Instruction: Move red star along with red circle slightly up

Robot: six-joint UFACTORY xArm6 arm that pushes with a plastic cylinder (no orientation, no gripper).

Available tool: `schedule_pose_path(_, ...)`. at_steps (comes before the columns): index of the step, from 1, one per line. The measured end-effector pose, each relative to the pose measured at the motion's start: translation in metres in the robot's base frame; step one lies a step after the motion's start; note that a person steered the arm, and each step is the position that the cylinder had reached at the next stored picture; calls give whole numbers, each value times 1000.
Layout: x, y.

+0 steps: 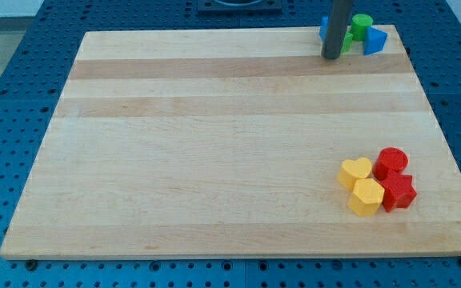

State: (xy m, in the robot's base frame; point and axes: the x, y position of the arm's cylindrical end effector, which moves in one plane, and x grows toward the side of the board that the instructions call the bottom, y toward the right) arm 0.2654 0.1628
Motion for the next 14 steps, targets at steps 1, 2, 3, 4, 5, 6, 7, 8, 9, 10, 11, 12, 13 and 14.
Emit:
schedule_pose_path(1, 8, 0)
schedule_pose_path(2, 50, 0)
schedule_pose_path(3, 96, 18)
schedule_pose_path(4, 144, 66)
schedule_pose_path(5, 195, 113)
schedule_pose_path(6, 259, 142)
schedule_pose_path(7, 332, 140)
schedule_pose_path(8, 352, 118)
schedule_pose_path(9, 337, 110)
schedule_pose_path(10, 295, 111)
schedule_pose_path(11, 260, 108)
schedule_pose_path(12, 286, 110)
schedule_pose_path(13, 346, 86)
schedule_pose_path(14, 348, 38)
